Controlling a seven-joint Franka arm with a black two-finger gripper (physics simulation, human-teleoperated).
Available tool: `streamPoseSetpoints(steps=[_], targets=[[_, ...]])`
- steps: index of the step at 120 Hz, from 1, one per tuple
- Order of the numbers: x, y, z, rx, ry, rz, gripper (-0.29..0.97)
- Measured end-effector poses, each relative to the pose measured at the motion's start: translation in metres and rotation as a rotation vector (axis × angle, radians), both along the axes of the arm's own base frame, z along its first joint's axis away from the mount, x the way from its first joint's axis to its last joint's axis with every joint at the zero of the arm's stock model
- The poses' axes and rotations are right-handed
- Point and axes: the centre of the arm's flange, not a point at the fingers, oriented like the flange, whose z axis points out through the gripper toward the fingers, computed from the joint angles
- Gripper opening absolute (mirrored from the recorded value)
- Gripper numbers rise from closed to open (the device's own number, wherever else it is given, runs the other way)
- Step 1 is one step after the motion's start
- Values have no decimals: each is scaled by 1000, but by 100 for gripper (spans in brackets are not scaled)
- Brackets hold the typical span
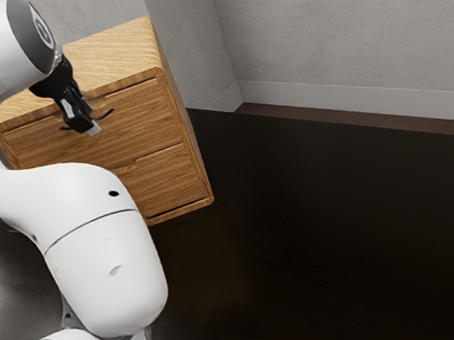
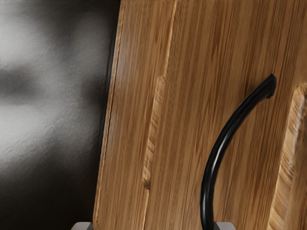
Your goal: Pull the drawer handle with one arm to open the drawer
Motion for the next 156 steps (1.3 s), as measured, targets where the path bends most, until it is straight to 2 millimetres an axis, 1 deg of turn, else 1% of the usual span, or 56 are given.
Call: streamPoseSetpoints(steps=[14, 26, 40, 64, 88, 101, 126, 156], targets=[[1, 5, 0, 14, -7, 3, 27], [5, 9, -3, 27, -16, -2, 26], [9, 18, -6, 45, -27, -1, 25], [18, 26, -20, 44, -27, -17, 22], [17, 30, -22, 50, -33, -18, 16], [17, 33, -26, 44, -30, -23, 14], [19, 34, -30, 46, -26, -29, 11], [24, 25, -28, 58, -24, -50, 10]])
